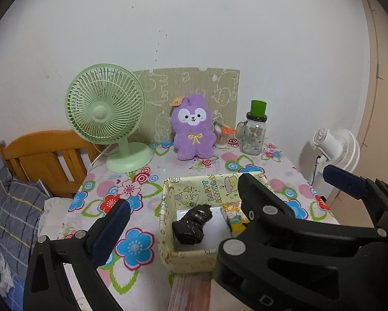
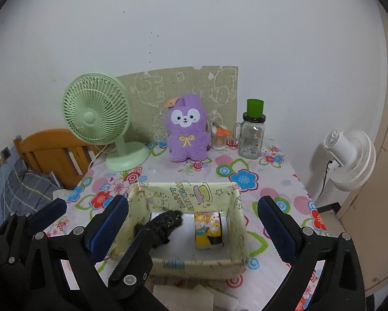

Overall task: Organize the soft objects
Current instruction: 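Open both tools to drop the bundle and snack bar into the box, then move both tools back toward the remaining items in front of the box, then grasp the green tissue pack with the left tool while the right tool grasps the grey pouch, then lift the tissue pack and grey pouch and carry them over the box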

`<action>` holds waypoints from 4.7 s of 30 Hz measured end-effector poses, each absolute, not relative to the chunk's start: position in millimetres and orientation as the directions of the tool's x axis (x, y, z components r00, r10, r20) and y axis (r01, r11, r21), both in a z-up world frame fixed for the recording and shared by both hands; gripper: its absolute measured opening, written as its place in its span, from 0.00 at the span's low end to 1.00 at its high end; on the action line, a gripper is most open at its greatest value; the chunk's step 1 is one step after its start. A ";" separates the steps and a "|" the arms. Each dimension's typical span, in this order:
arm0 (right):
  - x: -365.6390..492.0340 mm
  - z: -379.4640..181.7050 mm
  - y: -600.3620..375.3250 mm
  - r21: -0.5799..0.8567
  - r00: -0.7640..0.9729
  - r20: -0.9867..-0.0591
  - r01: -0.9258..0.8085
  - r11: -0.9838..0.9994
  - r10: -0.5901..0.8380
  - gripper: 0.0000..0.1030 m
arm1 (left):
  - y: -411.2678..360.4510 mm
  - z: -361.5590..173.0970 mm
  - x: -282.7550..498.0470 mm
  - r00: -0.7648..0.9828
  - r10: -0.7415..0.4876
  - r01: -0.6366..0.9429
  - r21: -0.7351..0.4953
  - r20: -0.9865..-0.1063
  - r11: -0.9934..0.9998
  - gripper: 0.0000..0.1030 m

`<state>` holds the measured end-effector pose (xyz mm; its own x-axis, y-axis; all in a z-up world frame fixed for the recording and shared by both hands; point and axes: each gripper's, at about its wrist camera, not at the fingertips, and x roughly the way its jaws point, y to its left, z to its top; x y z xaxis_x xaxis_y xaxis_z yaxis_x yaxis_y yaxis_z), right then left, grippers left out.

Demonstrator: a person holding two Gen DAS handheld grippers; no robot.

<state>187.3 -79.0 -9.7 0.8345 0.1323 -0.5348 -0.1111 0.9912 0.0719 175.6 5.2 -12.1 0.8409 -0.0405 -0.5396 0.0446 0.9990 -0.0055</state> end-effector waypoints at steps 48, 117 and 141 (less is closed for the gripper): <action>57.6 -60.5 -89.7 0.042 0.835 -0.525 -0.167 0.985 0.164 0.99 | -8.1 -74.1 57.0 0.850 -0.028 0.007 -0.041 -0.526 0.999 1.00; 76.0 -152.0 -120.7 0.129 0.719 -0.676 -0.100 0.987 0.161 0.56 | -35.8 -145.8 69.0 0.748 -0.026 0.019 -0.018 -0.663 1.000 0.69; 38.6 -43.5 -119.6 0.113 0.848 -0.512 -0.086 0.990 0.132 0.56 | -29.3 -45.6 41.8 0.861 -0.045 0.042 -0.018 -0.507 0.999 0.69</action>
